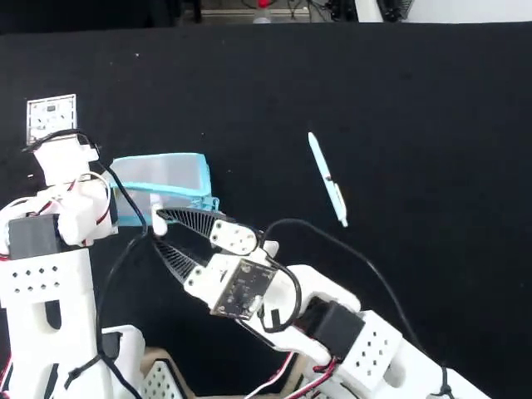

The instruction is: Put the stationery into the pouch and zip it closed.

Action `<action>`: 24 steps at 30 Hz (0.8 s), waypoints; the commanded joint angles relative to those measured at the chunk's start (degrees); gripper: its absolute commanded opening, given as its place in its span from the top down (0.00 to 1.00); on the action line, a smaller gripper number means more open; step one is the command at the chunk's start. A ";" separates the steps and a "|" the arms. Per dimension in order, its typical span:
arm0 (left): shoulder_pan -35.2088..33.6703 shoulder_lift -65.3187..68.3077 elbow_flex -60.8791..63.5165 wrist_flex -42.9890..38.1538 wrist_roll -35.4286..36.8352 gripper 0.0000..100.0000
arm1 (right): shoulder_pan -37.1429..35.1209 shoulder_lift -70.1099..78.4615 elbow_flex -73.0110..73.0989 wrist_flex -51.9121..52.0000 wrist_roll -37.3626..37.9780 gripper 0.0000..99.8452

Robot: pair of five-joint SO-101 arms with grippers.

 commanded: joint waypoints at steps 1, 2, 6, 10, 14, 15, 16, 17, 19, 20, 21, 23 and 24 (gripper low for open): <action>-0.57 -0.18 -0.04 -0.44 0.70 0.97 | -1.14 -0.22 -6.64 7.74 0.26 0.98; -0.57 -0.18 -0.04 -0.44 0.70 0.97 | -1.14 0.75 -7.52 8.79 0.26 0.98; -0.48 -0.18 -0.04 -0.44 0.70 0.97 | -1.14 6.29 -10.77 9.49 0.18 0.98; -0.66 -0.18 -0.04 -0.44 0.70 0.97 | -1.23 12.44 -13.14 9.58 -1.23 0.98; -0.75 -0.18 -0.04 -0.44 0.70 0.97 | -1.32 14.37 -14.99 11.25 -7.38 0.98; -0.75 -0.18 -0.04 -0.44 0.70 0.97 | -1.41 14.37 -15.69 12.57 -8.26 0.96; -0.75 -0.18 -0.04 -0.44 0.70 0.97 | -1.41 14.37 -16.66 14.33 -8.79 0.93; -0.75 -0.18 -0.04 -0.44 0.70 0.97 | -1.41 14.37 -17.71 16.26 -9.14 0.88; -0.75 -0.18 -0.04 -0.44 0.70 0.97 | -1.41 14.55 -19.91 20.66 -9.23 0.79; -0.75 -0.18 -0.04 -0.44 0.70 0.97 | -1.41 14.64 -21.14 22.77 -9.23 0.76; -0.75 -0.18 -0.04 -0.44 0.70 0.97 | -1.41 14.64 -22.29 24.62 -9.49 0.76; -0.66 -0.18 -0.04 -0.44 0.70 0.97 | -1.14 14.37 -24.31 26.29 -11.08 0.77; -0.66 -0.18 -0.04 -0.44 0.70 0.97 | -1.14 14.37 -25.36 26.46 -11.43 0.79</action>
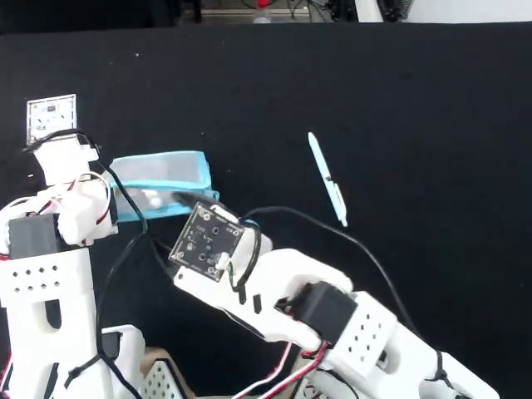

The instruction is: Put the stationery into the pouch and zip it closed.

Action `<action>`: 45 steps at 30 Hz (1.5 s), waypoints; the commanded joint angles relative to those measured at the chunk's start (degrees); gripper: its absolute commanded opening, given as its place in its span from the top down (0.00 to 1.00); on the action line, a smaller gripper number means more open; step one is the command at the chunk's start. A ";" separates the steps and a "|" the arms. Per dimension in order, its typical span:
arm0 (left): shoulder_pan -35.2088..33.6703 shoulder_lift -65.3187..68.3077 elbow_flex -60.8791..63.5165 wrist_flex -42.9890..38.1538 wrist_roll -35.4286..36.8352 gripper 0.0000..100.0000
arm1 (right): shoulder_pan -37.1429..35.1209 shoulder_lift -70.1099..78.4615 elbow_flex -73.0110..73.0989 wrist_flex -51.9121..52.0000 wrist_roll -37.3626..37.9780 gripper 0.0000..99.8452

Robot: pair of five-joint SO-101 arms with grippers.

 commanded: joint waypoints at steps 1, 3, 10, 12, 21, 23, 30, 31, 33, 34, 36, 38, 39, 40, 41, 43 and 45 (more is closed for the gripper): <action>-0.66 -0.18 -0.04 -0.44 0.70 0.97 | -0.18 0.13 -7.43 2.81 -1.76 0.80; -0.66 -0.18 -0.04 -0.44 0.70 0.97 | -0.18 0.13 -8.84 2.81 -1.67 0.84; -0.75 -0.18 -0.04 -0.44 0.70 0.97 | 10.90 -3.47 -12.97 3.78 -2.02 0.91; -0.75 -0.18 -0.04 -0.44 0.70 0.97 | 16.62 -4.62 -14.99 7.74 -2.20 0.91; -0.48 -0.18 -0.04 -0.44 0.70 0.97 | 40.44 8.84 -18.59 21.19 -9.49 0.91; -0.57 -0.18 -0.04 -0.44 0.70 0.97 | 42.55 14.73 -18.77 21.54 -9.32 0.91; -0.75 -0.18 -0.04 -0.44 0.70 0.97 | 46.77 37.05 -27.30 20.75 -9.05 0.83; -0.75 -0.18 -0.04 -0.44 0.70 0.97 | 47.21 40.66 -29.58 19.78 -7.91 0.84; -0.75 -0.18 -0.04 -0.44 0.70 0.97 | 47.91 47.96 -34.24 18.11 -5.01 0.85; -0.75 -0.18 -0.04 -0.44 0.70 0.97 | 48.26 51.65 -36.88 17.67 -4.13 0.86; -0.75 -0.18 -0.04 -0.35 0.70 0.97 | 49.41 59.30 -42.68 17.93 -3.16 0.87; -0.75 -0.18 -0.04 -0.26 0.70 0.97 | 50.90 66.24 -48.22 18.55 -3.25 0.87; -0.75 -0.18 -0.04 -0.26 0.70 0.97 | 51.60 69.49 -51.03 19.08 -3.25 0.87; -0.75 -0.18 -0.04 -0.26 0.70 0.97 | 52.04 72.57 -54.11 19.87 -3.25 0.87; -0.75 -0.18 -0.04 -0.26 0.70 0.97 | 52.40 75.56 -57.10 20.75 -3.16 0.87; -0.75 -0.18 -0.04 -0.26 0.70 0.97 | 52.75 81.01 -63.16 22.95 -3.16 0.87; -0.75 -0.18 -0.04 -0.35 0.70 0.97 | 52.75 86.11 -69.23 25.23 -3.16 0.87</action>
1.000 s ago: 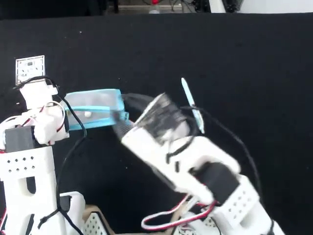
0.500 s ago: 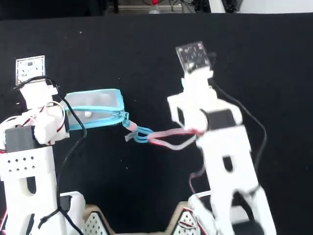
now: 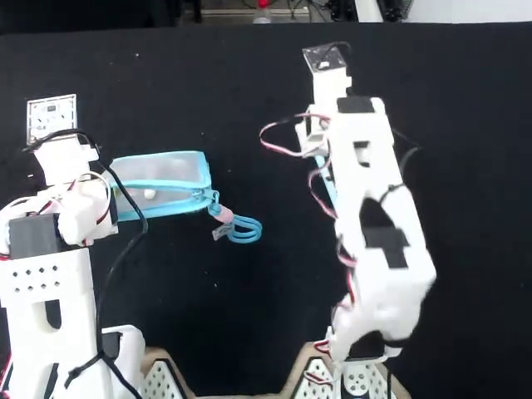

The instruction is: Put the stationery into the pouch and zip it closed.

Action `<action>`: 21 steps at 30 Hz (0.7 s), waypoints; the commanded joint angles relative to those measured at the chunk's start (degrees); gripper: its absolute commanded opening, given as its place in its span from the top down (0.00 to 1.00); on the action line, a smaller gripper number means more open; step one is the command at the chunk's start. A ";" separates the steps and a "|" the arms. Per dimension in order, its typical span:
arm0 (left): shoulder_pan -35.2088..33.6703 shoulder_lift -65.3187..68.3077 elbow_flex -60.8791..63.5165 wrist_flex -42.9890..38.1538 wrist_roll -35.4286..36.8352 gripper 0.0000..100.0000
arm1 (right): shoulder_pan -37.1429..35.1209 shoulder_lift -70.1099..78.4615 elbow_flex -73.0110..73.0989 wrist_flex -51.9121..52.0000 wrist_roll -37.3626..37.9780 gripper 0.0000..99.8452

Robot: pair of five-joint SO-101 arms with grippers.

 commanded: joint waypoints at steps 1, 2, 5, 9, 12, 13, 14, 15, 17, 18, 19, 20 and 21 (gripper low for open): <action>-0.75 -0.18 -0.04 -0.35 0.70 0.97 | 0.70 9.63 -16.66 4.66 0.62 0.87; -0.75 -0.18 -0.04 -0.35 0.70 0.97 | 0.53 11.91 -19.56 5.54 0.62 0.87; -0.75 -0.18 -0.04 -0.35 0.70 0.97 | 0.44 18.51 -28.35 7.91 0.62 0.87; -0.75 -0.18 -0.04 -0.35 0.70 0.97 | 0.53 26.33 -39.25 12.04 0.62 0.87; -0.75 -0.18 -0.04 -0.35 0.70 0.97 | 0.62 31.52 -46.20 16.18 0.79 0.87; -0.75 -0.18 -0.04 -0.35 0.70 0.97 | 0.62 33.27 -48.48 17.49 1.58 0.87; -0.75 -0.18 -0.04 -0.35 0.70 0.97 | 0.62 34.95 -50.68 18.73 3.08 0.87; -0.75 -0.18 -0.04 -0.35 0.70 0.97 | 0.62 36.53 -52.62 19.78 4.84 0.87; -0.75 -0.18 -0.04 -0.35 0.70 0.97 | 0.62 39.69 -56.04 21.89 7.12 0.88; -0.84 -0.18 -0.04 -0.35 0.70 0.97 | 0.62 41.10 -57.80 23.21 7.91 0.88; -0.84 -0.18 -0.04 -0.26 0.70 0.97 | 0.70 42.42 -59.56 24.53 8.35 0.88; -0.84 -0.18 -0.04 -0.26 0.70 0.97 | 0.70 43.65 -61.32 25.93 8.70 0.88; -0.84 -0.18 -0.04 -0.26 0.70 0.97 | 0.70 44.70 -63.08 27.34 8.88 0.89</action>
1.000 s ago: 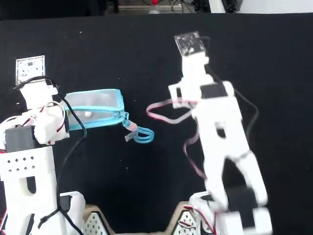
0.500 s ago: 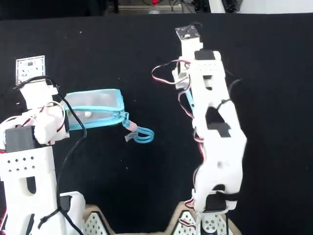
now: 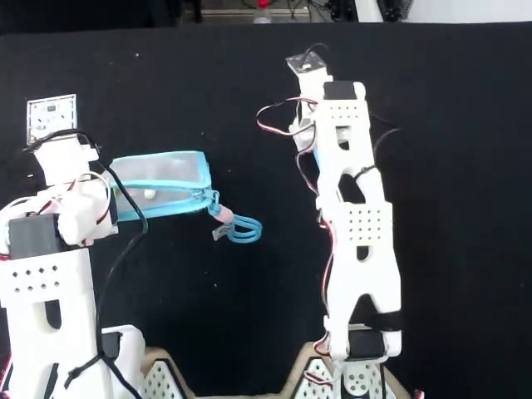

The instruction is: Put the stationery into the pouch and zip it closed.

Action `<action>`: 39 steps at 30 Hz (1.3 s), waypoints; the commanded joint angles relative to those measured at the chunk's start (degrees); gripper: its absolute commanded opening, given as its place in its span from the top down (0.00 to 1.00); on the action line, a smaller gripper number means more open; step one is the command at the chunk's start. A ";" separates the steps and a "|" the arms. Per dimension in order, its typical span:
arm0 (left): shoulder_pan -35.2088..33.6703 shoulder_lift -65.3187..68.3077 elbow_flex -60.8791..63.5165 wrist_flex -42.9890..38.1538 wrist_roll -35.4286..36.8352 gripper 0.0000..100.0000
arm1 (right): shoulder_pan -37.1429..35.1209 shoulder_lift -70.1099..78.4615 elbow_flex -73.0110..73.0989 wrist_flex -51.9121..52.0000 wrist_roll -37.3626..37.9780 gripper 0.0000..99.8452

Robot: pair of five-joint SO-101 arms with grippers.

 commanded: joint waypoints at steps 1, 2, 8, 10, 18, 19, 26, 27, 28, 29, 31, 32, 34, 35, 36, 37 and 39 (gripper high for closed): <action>-0.84 -0.18 -0.04 -0.26 0.70 0.97 | 0.53 3.12 -9.98 5.89 1.85 0.91; -0.84 -0.18 -0.04 -0.26 0.70 0.97 | 0.53 4.09 -11.91 6.59 2.11 0.96; -0.84 -0.18 -0.04 -0.18 0.70 0.97 | 0.79 8.31 -24.22 13.63 2.02 0.99; -0.84 -0.18 -0.04 -0.26 0.70 0.97 | 0.70 9.45 -28.09 14.86 1.67 0.99; -0.84 -0.18 -0.04 -0.35 0.70 0.97 | -0.53 6.46 -21.58 15.12 -3.78 0.99; -0.84 -0.18 -0.04 -0.35 0.70 0.97 | -1.05 4.88 -18.24 15.12 -4.13 0.99; -0.84 -0.18 -0.04 -0.35 0.62 0.97 | -4.40 -12.62 7.34 14.33 -2.99 0.99; -0.84 -0.18 -0.04 -0.26 0.62 0.97 | -4.31 -15.25 10.68 13.80 -1.76 0.99; -0.84 -0.18 -0.04 -0.26 0.62 0.97 | -4.22 -17.80 14.55 12.84 -0.62 0.99; -0.84 -0.18 -0.04 -0.26 0.62 0.97 | -4.13 -20.26 18.86 11.43 0.44 0.99; -0.84 -0.18 -0.04 -0.35 0.62 0.97 | -3.96 -25.19 28.88 6.86 2.02 0.99; -0.84 -0.18 -0.04 -0.35 0.62 0.97 | -3.96 -27.65 34.51 3.78 2.81 0.99; -0.84 -0.18 -0.04 -0.35 0.62 0.97 | -3.96 -33.19 46.64 -3.52 4.75 0.99; -0.84 -0.18 -0.04 -0.35 0.62 0.97 | -3.96 -36.44 52.88 -7.38 5.89 0.99; -0.84 -0.18 -0.04 -0.35 0.62 0.97 | -3.96 -39.78 59.12 -11.25 6.95 0.99; -0.84 -0.18 -0.04 -0.35 0.62 0.97 | -3.96 -43.30 64.75 -14.51 8.00 0.99; -0.84 -0.18 -0.04 -0.35 0.62 0.97 | -3.78 -50.42 75.30 -20.13 10.29 0.99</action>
